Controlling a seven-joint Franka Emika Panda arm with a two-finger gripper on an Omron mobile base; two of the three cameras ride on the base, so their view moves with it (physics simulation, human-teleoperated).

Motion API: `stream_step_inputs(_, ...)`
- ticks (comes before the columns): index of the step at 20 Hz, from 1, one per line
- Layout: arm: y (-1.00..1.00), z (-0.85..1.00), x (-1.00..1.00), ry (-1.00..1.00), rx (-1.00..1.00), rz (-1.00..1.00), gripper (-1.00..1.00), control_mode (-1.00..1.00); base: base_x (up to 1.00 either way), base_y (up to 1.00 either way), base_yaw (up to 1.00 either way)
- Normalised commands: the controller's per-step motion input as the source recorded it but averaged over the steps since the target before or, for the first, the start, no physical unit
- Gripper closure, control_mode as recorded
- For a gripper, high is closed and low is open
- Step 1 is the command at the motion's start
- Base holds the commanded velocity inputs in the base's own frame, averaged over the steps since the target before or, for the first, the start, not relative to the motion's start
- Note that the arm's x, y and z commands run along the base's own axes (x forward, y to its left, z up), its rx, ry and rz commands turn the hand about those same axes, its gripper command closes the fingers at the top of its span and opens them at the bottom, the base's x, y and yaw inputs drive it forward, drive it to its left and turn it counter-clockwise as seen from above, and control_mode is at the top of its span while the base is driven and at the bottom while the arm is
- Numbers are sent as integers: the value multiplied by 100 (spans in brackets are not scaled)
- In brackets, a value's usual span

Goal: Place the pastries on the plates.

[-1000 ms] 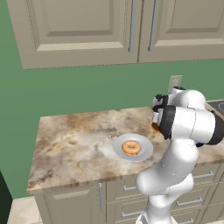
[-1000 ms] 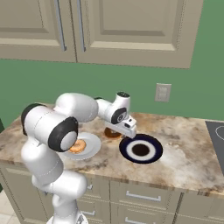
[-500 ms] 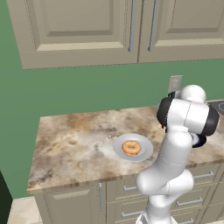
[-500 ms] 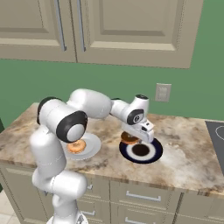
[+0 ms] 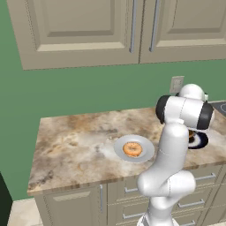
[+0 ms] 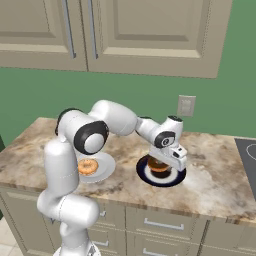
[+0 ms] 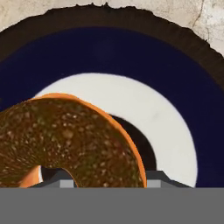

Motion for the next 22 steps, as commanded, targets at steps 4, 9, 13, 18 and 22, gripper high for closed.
stream_step_inputs(4,-31,-10,0,0,0,0,100,-100,0,0,0)
stream_step_inputs(9,-3,4,0,0,0,0,-100,-100,0,0,0)
stream_step_inputs(13,0,0,0,0,0,0,-100,-100,0,0,0)
stream_step_inputs(18,0,8,-1,-1,0,0,-100,-100,0,0,0)
stream_step_inputs(22,1,48,-21,-7,0,0,-100,-100,0,0,0)
